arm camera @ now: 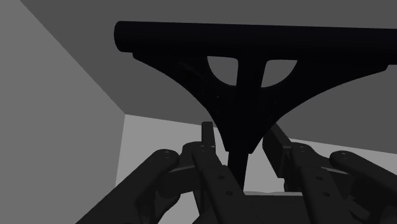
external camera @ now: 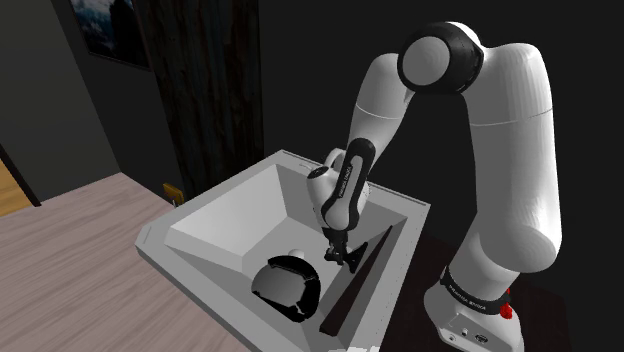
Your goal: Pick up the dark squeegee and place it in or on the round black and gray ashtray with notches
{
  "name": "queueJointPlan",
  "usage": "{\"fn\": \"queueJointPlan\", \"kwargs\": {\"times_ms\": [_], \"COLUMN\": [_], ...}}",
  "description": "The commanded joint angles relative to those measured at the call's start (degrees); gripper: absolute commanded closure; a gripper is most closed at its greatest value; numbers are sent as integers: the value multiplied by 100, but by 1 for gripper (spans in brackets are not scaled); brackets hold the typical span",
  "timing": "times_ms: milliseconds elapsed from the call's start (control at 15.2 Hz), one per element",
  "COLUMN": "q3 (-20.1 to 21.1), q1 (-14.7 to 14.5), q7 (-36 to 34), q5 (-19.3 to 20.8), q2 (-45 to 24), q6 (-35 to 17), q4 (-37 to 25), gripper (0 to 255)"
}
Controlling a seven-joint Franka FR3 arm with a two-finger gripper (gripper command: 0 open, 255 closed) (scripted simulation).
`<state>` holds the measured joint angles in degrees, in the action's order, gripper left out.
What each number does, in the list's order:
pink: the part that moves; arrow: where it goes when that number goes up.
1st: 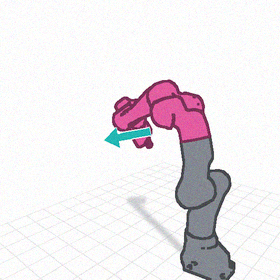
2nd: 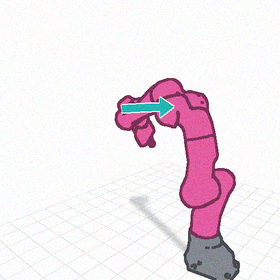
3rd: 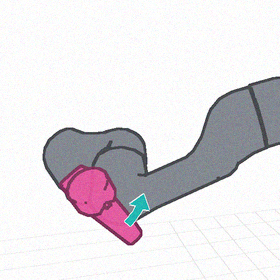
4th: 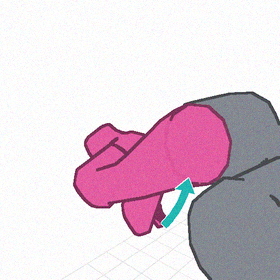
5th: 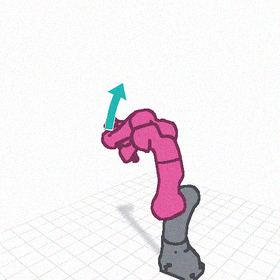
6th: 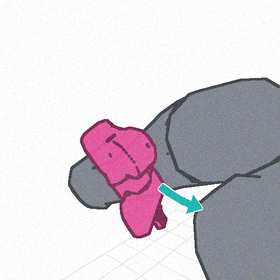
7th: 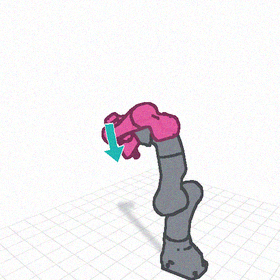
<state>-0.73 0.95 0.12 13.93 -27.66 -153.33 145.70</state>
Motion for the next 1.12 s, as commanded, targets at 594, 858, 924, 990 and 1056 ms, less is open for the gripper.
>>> {"fn": "queueJointPlan", "kwargs": {"times_ms": [594,858,924,990,1056], "q3": [139,183,193,202,210], "q1": [96,118,121,125,128], "q7": [199,287,309,331,352], "q5": [-194,-286,-309,-332,-354], "q2": [997,1388,1484,1580,1675], "q6": [697,1004,1084,1163,1244], "q4": [296,375,391,406,419], "gripper": [255,255,255,255,255]}}
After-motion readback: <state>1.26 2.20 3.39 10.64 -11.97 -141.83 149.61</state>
